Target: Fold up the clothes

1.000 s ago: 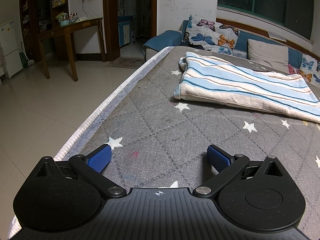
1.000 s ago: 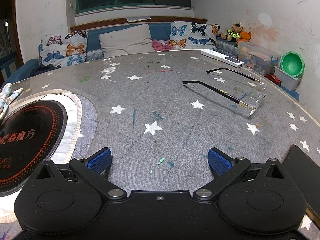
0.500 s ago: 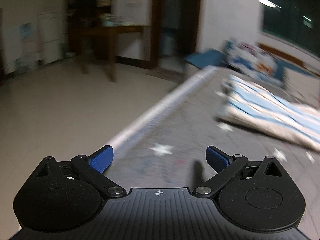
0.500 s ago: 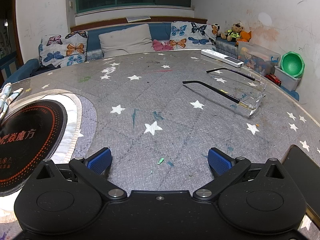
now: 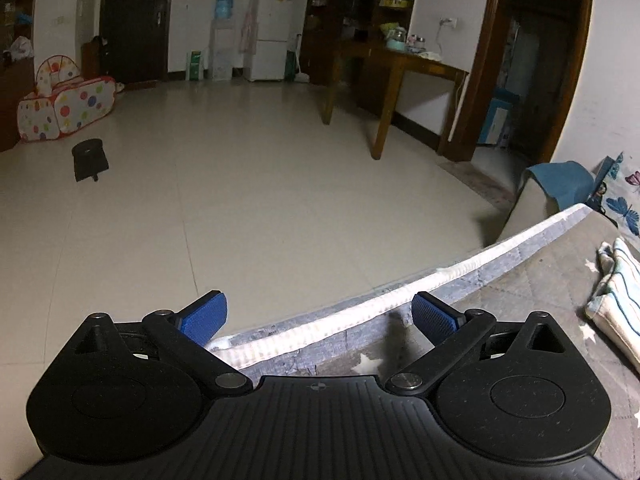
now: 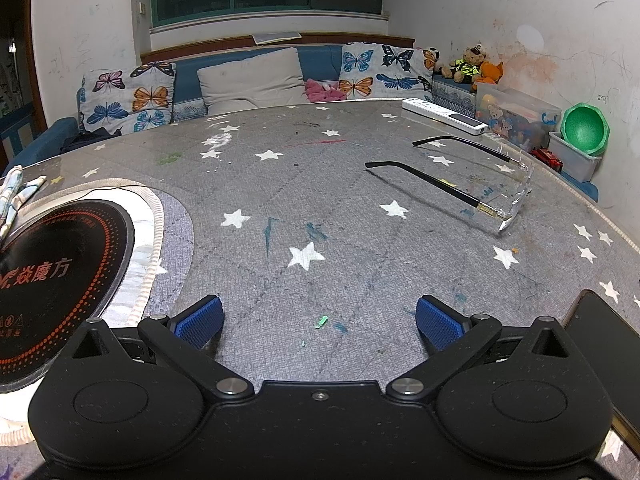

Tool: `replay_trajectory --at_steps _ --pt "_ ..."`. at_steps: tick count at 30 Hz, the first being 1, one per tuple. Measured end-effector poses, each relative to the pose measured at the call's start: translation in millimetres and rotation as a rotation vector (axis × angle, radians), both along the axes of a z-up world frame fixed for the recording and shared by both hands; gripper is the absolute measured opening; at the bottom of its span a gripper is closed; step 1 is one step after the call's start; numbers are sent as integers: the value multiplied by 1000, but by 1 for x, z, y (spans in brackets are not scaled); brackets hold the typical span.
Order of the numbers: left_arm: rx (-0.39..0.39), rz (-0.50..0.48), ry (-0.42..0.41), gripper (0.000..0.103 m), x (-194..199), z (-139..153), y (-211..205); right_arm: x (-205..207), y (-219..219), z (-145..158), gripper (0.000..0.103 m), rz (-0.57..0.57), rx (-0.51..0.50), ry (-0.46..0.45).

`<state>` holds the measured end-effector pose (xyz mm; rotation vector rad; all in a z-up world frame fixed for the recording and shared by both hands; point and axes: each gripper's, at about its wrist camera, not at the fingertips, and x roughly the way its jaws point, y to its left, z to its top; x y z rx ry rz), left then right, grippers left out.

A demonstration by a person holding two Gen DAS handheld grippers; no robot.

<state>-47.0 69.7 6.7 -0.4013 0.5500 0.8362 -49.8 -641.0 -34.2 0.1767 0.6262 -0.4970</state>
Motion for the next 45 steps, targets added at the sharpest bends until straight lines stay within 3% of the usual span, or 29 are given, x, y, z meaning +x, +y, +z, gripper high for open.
replay_trajectory --at_steps 7,26,28,45 --pt "-46 -3 -6 100 -3 0 6 0 0 0 103 0 0 0" --pt "-40 -5 19 100 0 1 7 0 0 0 103 0 0 0" --pt "-41 -4 26 100 23 8 1 0 0 0 103 0 0 0" --pt "-44 -7 21 100 18 0 5 0 0 0 103 0 0 0"
